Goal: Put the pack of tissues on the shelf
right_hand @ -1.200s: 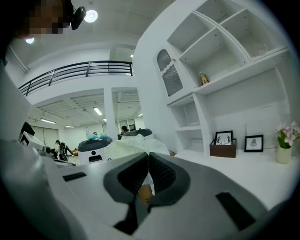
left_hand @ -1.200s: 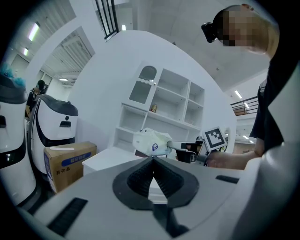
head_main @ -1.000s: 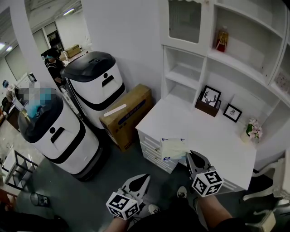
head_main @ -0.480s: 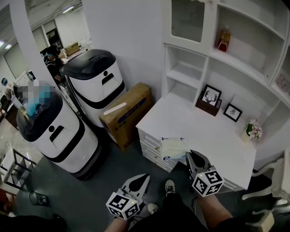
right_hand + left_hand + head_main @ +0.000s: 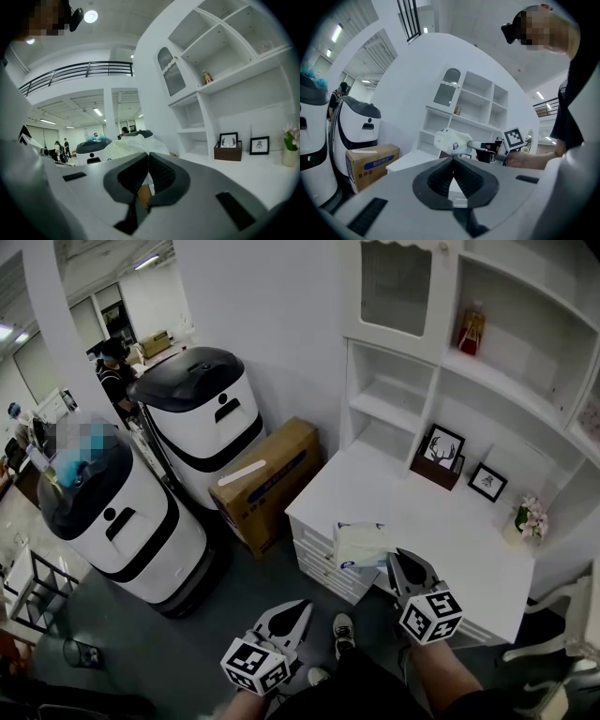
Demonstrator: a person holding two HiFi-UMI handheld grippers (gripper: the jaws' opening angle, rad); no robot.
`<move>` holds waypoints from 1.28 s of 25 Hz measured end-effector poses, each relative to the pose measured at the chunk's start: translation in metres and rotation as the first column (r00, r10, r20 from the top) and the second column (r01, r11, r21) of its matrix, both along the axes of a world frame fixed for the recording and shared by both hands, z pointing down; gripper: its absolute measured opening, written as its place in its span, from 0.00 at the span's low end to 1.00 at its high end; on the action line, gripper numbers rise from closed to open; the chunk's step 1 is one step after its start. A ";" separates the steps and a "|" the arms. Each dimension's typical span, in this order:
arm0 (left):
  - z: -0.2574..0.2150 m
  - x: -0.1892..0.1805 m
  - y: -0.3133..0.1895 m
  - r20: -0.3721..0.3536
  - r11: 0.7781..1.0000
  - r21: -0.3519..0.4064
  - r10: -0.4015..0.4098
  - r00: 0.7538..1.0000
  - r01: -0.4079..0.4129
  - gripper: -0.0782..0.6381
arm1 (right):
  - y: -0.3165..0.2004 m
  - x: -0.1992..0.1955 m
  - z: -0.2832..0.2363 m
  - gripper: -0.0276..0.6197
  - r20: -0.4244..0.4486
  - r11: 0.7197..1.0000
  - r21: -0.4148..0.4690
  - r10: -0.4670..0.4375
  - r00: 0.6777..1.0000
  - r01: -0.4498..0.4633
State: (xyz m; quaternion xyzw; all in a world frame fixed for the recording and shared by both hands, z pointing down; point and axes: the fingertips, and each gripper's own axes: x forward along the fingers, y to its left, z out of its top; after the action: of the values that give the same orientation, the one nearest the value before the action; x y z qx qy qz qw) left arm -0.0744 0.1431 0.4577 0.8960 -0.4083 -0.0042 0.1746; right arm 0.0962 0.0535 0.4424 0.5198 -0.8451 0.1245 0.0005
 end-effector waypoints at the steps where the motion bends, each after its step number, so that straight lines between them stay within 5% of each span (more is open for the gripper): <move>1: 0.000 0.001 -0.003 0.001 1.000 -0.001 0.001 1.000 -0.001 0.12 | -0.003 0.002 0.000 0.05 0.000 1.000 0.001 0.001 1.000 -0.001; 32: 0.007 0.026 -0.117 0.027 1.000 -0.008 0.007 1.000 -0.007 0.12 | -0.121 0.031 0.014 0.05 0.007 0.998 -0.056 0.023 1.000 -0.023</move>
State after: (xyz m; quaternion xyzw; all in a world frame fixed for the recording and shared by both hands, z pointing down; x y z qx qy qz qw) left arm -0.0484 0.0257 0.4649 0.8966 -0.4076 0.0100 0.1727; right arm 0.1268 -0.0671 0.4567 0.5289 -0.8353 0.1502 0.0104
